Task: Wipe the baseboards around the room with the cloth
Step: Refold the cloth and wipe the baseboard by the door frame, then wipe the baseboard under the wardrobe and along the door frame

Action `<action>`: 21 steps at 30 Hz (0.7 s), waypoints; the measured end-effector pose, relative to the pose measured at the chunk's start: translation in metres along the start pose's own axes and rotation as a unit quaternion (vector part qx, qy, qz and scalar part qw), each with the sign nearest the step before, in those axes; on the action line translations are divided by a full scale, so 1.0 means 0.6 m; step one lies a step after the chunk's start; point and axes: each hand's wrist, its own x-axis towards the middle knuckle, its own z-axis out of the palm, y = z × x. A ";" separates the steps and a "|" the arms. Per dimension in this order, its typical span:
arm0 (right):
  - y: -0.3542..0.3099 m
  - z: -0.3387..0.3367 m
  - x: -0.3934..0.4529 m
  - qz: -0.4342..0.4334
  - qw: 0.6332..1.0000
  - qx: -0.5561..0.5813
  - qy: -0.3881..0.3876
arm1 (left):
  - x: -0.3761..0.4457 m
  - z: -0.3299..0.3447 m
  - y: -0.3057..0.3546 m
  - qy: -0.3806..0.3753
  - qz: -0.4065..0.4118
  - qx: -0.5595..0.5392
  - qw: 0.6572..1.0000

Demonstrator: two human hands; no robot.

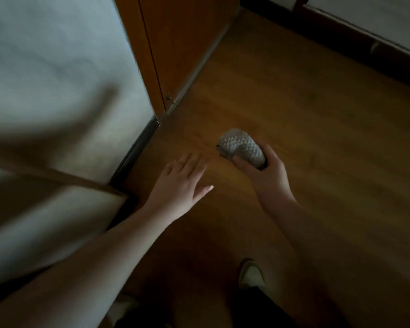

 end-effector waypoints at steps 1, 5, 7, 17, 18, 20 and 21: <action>-0.035 -0.012 -0.037 0.013 1.000 0.014 -0.008 | -0.018 -0.046 0.018 -0.016 -0.019 -0.024 0.999; -0.195 -0.065 -0.201 0.086 0.995 0.042 -0.021 | -0.129 -0.226 0.102 -0.063 -0.069 -0.102 0.990; -0.271 -0.090 -0.271 0.120 0.991 0.052 -0.032 | -0.183 -0.313 0.152 -0.081 -0.125 -0.190 0.970; -0.544 -0.166 -0.459 0.198 0.956 0.210 -0.058 | -0.273 -0.626 0.289 0.033 -0.085 -0.373 0.923; -0.563 -0.164 -0.471 0.199 0.950 0.234 -0.057 | -0.275 -0.648 0.293 0.055 -0.067 -0.363 0.928; -0.595 -0.155 -0.493 0.198 0.942 0.268 -0.042 | -0.282 -0.684 0.301 0.075 -0.019 -0.350 0.934; -0.609 -0.150 -0.503 0.198 0.938 0.284 -0.028 | -0.286 -0.699 0.304 0.070 0.004 -0.352 0.933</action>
